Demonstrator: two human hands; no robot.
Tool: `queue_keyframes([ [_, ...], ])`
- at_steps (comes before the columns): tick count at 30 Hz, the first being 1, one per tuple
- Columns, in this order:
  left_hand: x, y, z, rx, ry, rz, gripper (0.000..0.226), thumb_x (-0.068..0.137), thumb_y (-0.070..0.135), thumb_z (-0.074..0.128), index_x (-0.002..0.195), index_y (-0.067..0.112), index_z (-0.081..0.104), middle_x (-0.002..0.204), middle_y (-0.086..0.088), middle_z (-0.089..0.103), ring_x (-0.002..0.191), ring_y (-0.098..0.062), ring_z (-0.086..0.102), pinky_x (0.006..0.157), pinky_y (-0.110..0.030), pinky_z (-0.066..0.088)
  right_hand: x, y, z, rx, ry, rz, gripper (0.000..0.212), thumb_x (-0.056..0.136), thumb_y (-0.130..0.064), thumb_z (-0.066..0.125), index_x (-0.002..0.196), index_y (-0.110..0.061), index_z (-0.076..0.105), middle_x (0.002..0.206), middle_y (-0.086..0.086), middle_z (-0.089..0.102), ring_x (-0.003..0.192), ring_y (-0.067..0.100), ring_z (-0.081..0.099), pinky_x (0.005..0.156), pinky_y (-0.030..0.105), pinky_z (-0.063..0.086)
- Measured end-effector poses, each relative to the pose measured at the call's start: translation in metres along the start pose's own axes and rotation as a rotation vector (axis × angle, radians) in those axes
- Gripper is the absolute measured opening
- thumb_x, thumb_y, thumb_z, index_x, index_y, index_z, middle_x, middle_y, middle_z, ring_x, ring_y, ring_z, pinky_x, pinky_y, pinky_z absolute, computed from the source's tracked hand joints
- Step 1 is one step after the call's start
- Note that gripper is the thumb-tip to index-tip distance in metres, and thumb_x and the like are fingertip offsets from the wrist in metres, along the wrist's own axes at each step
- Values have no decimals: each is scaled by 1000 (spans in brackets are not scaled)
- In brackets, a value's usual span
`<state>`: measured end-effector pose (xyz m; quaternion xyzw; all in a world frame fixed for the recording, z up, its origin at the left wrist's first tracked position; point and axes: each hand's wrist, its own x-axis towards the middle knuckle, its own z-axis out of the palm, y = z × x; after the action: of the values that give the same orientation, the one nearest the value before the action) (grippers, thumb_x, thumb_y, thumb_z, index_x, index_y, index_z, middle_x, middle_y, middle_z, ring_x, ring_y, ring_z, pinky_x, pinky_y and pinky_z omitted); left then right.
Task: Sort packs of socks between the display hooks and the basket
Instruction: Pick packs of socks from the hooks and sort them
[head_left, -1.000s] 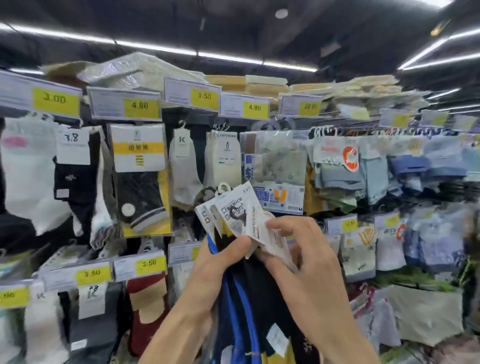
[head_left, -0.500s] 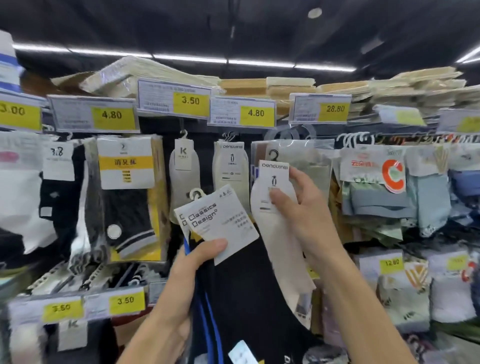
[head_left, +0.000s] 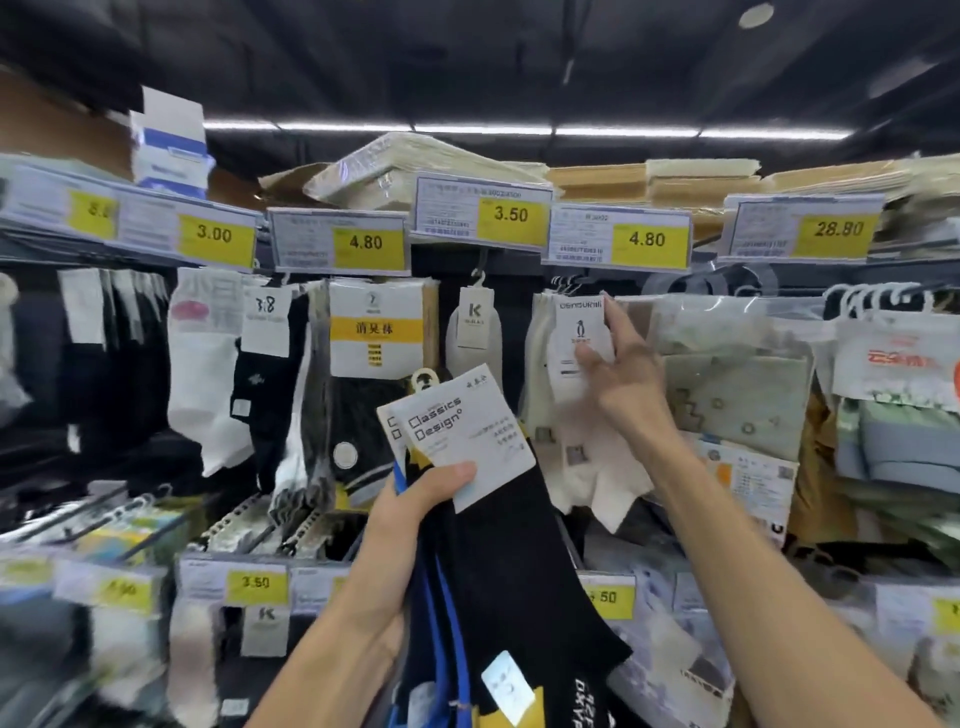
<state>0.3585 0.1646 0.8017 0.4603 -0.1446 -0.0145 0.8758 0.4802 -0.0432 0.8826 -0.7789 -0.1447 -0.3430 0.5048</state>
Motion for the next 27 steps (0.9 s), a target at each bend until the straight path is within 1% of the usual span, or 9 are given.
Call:
queue_keyframes([
  [5,-10,5,0,113,126,130,49,58,35,82,106,26,76,112,-9,76,100,-29,74,78,-38,59,-64,-35,4,-271,213,-196,55,93,-19,54,146,-23,39,142,-2,46,132,16,43,112,30,35],
  [8,-18,11,-1,171,160,211,53,63,39,84,114,28,72,117,-6,74,107,-25,72,85,-33,59,-141,-66,26,-125,110,-478,38,92,-36,56,129,-27,59,129,-12,54,123,6,51,104,17,37],
  [12,-34,27,-6,69,154,133,72,58,53,89,121,26,70,123,-5,72,115,-22,68,100,-39,51,-169,-95,59,-79,-61,-434,48,78,-53,62,119,-28,66,128,-15,55,119,3,51,103,12,37],
  [15,-53,53,-10,29,115,83,38,72,43,77,102,20,81,108,-10,77,100,-24,74,84,-32,55,-165,-107,77,64,-129,-332,47,70,-49,73,114,-37,63,127,-25,54,122,2,53,95,26,48],
  [19,-68,90,-50,47,189,182,40,106,6,34,143,-8,41,72,-5,40,64,-16,52,53,-5,42,-164,-125,108,199,-256,-254,50,63,-63,66,110,-49,56,123,-27,56,116,-4,53,82,18,47],
  [22,-80,113,-72,43,198,216,30,105,-2,27,111,-5,56,79,6,41,55,-4,56,52,-7,43,-167,-139,137,259,-306,-209,54,60,-67,61,112,-51,55,114,-24,60,113,-4,55,77,12,47],
  [24,-79,124,-83,135,143,192,36,101,-12,31,81,8,54,84,8,52,44,7,59,50,-5,44,-169,-150,157,304,-324,-194,54,61,-66,60,113,-51,56,113,-25,62,113,-5,55,76,13,47],
  [26,-86,131,-105,127,131,224,10,89,-4,62,94,4,67,90,-11,72,68,-5,73,67,-16,56,-171,-163,181,321,-331,-205,49,66,-65,58,113,-51,56,115,-29,63,113,-8,56,77,15,47],
  [27,-82,141,-119,93,159,187,32,79,7,76,110,6,70,103,-16,75,89,-19,75,81,-29,59,-172,-170,195,331,-324,-217,43,71,-62,58,113,-52,55,116,-30,63,113,-9,56,79,16,49],
])
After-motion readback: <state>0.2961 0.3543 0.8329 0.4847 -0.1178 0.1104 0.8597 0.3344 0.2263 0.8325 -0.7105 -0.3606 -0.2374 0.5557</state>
